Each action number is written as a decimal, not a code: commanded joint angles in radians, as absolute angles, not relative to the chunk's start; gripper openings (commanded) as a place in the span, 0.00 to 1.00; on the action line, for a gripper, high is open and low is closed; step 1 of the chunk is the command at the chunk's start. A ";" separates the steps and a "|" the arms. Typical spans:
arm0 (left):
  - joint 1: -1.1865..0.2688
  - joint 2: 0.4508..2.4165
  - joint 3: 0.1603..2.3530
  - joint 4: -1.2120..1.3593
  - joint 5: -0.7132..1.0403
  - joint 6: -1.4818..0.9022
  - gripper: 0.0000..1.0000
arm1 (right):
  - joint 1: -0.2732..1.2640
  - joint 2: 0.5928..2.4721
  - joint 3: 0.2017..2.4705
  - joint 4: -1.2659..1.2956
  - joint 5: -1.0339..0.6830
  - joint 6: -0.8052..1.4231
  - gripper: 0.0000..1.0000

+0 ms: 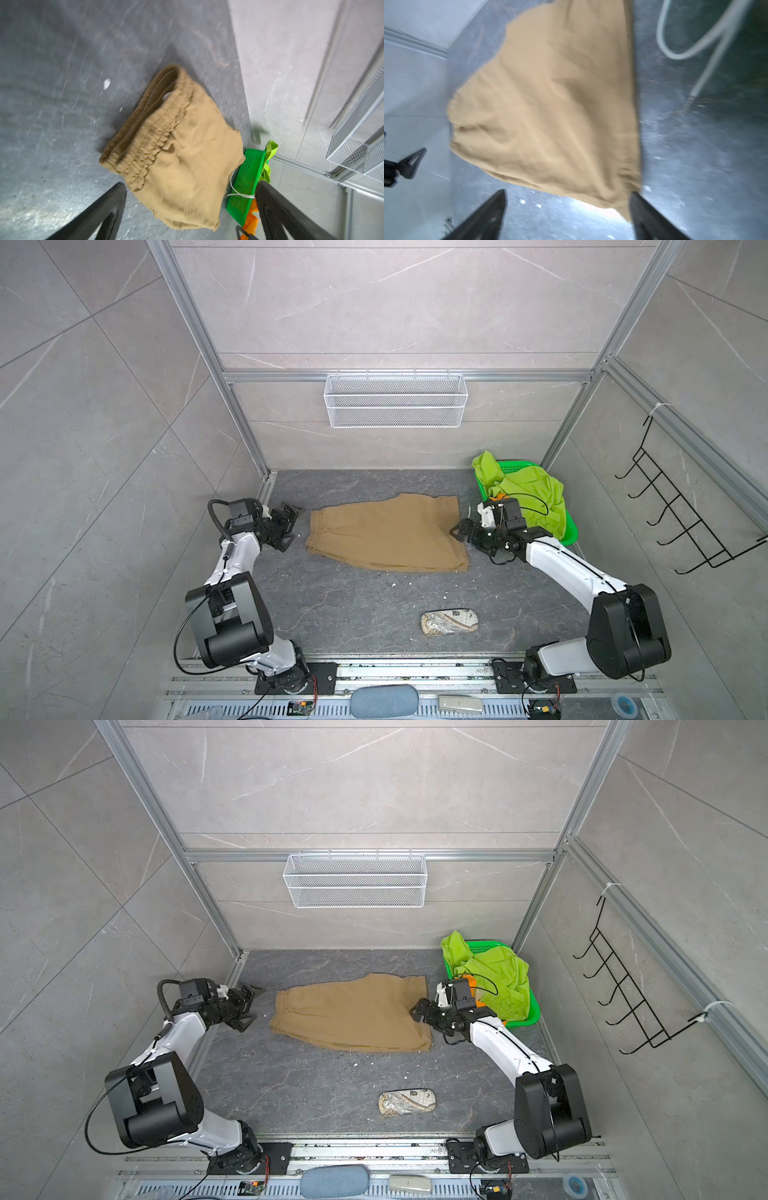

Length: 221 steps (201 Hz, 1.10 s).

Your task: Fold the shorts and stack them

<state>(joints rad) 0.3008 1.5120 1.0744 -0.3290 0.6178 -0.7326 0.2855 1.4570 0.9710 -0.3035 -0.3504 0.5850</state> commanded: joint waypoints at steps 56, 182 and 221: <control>0.081 1.705 1.022 -0.222 0.628 -0.774 0.99 | 0.367 1.741 0.947 -0.108 -0.433 0.699 0.99; 0.120 1.402 1.057 -0.471 0.202 -0.474 0.99 | 0.198 1.604 0.928 -0.273 -0.465 0.531 0.99; 0.171 1.666 1.225 -0.595 0.403 -0.350 0.98 | 0.198 1.660 0.986 -0.287 -0.467 0.506 0.99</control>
<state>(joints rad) 0.1638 1.4906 1.1500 -0.4358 0.3477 -0.4843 0.1959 1.6341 0.9459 -0.2359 -0.4793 0.5465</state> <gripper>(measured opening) 0.988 0.992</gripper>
